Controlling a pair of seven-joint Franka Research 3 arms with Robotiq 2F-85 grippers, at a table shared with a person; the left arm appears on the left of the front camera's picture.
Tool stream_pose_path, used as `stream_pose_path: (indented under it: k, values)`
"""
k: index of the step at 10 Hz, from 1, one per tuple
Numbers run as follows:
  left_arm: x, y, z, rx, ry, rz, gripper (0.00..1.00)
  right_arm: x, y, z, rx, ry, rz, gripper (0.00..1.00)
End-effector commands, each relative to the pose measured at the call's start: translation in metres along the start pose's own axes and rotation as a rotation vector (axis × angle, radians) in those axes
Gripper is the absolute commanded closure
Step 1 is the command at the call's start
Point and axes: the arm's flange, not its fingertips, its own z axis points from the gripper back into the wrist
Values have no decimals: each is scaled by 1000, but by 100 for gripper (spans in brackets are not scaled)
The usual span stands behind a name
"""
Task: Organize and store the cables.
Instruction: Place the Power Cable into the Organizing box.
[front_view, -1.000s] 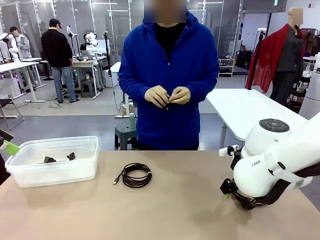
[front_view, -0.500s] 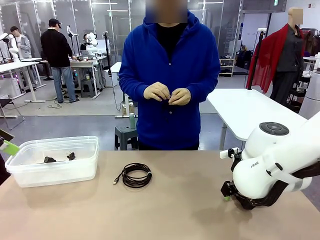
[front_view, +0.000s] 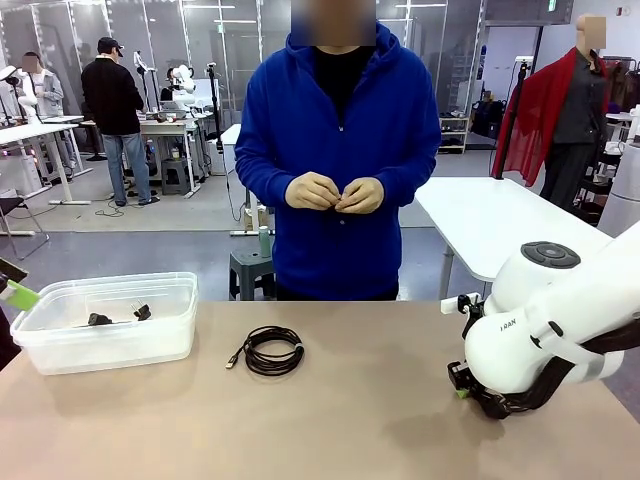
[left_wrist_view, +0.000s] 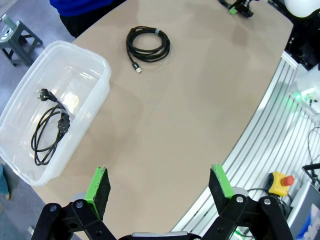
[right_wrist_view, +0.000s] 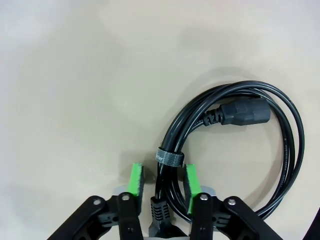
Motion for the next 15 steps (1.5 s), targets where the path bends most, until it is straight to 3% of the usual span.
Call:
stream_pose_path:
  k: [1,8,12,15]
  values:
    - [0,0,0,0,0,-2,0,-27,-1,0,3,3,-32,97]
    - [0,0,0,0,0,-2,0,-22,-10,13,31,13,-38,100]
    - [0,0,0,0,0,-2,0,-6,1,93,52,63,62,100]
    - [0,0,0,0,0,-2,0,-11,7,129,79,122,86,100]
